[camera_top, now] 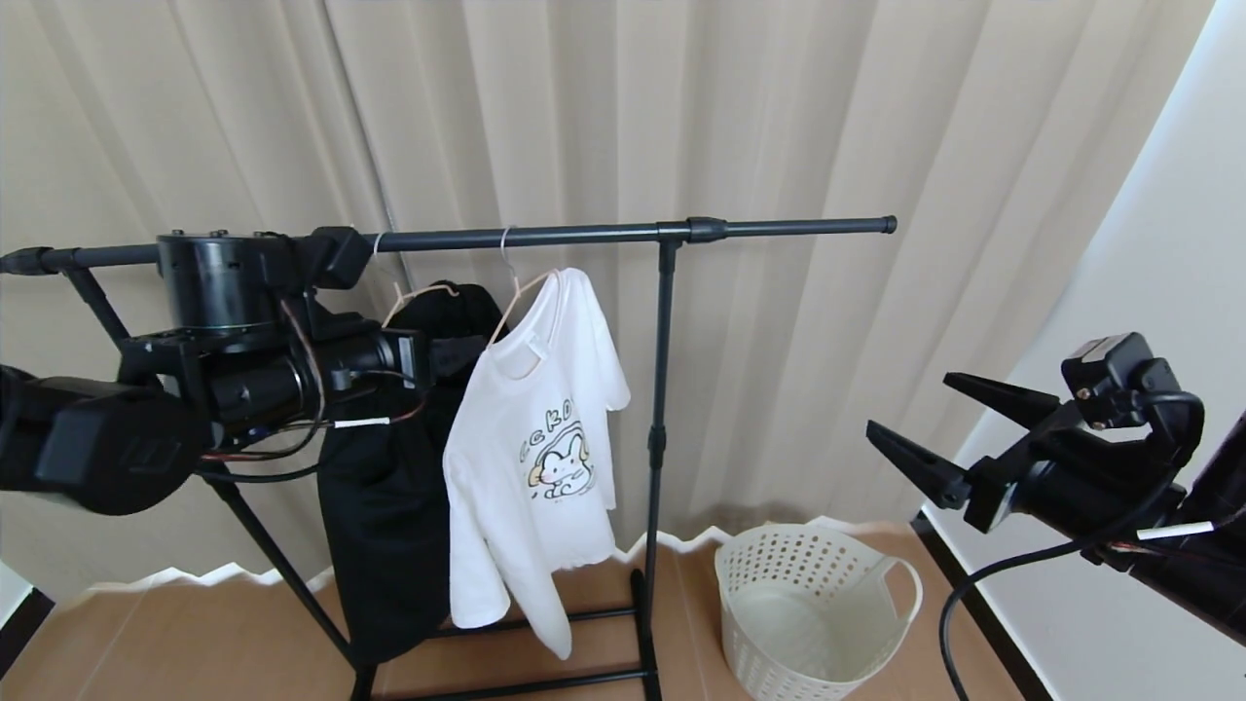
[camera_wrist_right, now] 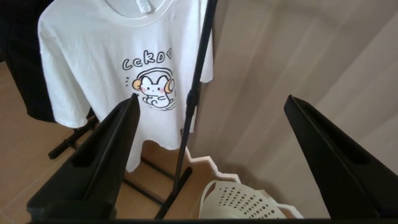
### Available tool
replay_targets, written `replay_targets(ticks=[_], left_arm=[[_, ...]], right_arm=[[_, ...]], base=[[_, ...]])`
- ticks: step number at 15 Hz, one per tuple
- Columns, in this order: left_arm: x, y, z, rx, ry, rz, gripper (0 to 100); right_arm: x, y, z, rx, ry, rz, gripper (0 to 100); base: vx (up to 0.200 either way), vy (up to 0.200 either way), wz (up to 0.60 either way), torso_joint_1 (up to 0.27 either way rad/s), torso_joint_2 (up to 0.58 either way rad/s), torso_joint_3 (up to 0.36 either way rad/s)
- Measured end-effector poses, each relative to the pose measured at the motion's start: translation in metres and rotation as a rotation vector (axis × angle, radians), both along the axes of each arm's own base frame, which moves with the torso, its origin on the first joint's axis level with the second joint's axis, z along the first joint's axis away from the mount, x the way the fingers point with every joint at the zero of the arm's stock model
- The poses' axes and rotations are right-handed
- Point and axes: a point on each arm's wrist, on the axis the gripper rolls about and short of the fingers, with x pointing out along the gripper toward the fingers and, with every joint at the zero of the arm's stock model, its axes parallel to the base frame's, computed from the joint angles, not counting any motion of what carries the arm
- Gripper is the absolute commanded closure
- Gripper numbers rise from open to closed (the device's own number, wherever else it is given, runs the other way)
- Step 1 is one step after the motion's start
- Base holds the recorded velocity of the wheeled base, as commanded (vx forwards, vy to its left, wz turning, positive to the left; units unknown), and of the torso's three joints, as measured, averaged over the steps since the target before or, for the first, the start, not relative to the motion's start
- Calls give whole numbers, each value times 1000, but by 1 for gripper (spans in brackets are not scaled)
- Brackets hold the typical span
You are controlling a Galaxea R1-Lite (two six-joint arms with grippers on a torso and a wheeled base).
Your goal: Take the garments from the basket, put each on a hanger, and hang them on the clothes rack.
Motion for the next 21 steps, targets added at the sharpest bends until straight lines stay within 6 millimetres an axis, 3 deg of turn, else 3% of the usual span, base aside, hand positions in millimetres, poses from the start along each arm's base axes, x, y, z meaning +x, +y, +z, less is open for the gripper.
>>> replay_targets(ticks=[5,8,13,16,21], left_arm=[[-66,13,8,28,-27,80,0],[-109,21,1,52,-33,74,0],[-186,37,-26,65,-40,70,0],[-227,46,-53,65,-37,71,0],[-264,54,-80,63,-25,67,0]], right_arm=[[-41,-11,-1,20,6,-28,0],[-70,-18,-10,16,23,-38,0],[-105,-28,-23,-14,136,-71,0],[-140,-37,-32,-41,221,-78,0],[-193,-51,-59,-73,327,-85,0]], base=[[0,0,0,0,0,0],[0,0,0,0,0,0],[0,0,0,0,0,0],[0,0,0,0,0,0],[0,0,0,0,0,0]])
